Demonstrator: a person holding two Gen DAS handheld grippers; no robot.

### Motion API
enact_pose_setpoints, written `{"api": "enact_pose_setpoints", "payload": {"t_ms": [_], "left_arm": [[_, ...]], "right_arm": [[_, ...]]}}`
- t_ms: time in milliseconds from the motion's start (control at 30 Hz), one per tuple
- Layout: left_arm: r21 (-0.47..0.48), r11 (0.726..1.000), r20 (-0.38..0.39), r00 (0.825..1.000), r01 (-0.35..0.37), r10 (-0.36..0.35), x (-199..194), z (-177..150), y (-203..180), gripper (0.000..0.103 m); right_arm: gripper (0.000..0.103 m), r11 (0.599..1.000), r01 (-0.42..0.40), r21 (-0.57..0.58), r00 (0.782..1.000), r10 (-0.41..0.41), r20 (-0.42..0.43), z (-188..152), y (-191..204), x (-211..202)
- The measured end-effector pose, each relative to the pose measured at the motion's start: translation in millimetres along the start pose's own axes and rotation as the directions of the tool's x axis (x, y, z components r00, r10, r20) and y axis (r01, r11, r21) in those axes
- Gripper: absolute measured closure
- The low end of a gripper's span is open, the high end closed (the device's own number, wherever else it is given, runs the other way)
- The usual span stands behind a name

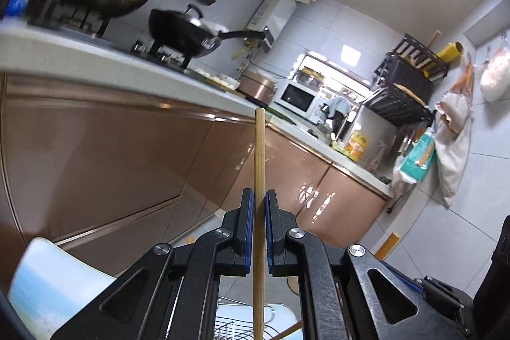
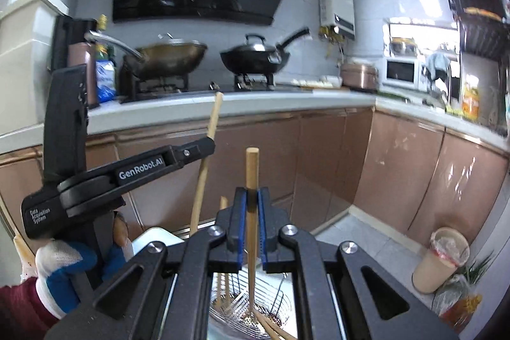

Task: Organize utensils
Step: 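Lower both chopsticks into the basket and open the left and right tools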

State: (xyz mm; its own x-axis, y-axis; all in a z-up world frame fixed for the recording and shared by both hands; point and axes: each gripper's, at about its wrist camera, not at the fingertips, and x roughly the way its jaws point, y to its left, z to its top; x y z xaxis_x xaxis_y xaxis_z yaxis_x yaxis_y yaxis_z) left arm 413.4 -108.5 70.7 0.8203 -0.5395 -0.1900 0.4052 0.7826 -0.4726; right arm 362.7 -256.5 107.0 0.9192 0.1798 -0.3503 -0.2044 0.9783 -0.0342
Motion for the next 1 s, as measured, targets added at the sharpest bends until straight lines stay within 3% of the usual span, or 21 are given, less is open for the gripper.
{"api": "enact_pose_setpoints", "payload": {"t_ms": [467,1000], "left_arm": [[0.111,0.976,0.061,0.982,-0.186,0.18,28.5,-65.0,7.1,0.097],[0.067,0.991,0.028,0.993,-0.116,0.115,20.2,-58.4,22.3,0.097]], "right_arm": [[0.097,0.999,-0.015,0.035,0.998,0.017,-0.057,-40.3,-8.3,21.0],[0.096,0.994,-0.072,0.081,0.995,0.077,-0.064,-56.8,-13.3,27.5]]}}
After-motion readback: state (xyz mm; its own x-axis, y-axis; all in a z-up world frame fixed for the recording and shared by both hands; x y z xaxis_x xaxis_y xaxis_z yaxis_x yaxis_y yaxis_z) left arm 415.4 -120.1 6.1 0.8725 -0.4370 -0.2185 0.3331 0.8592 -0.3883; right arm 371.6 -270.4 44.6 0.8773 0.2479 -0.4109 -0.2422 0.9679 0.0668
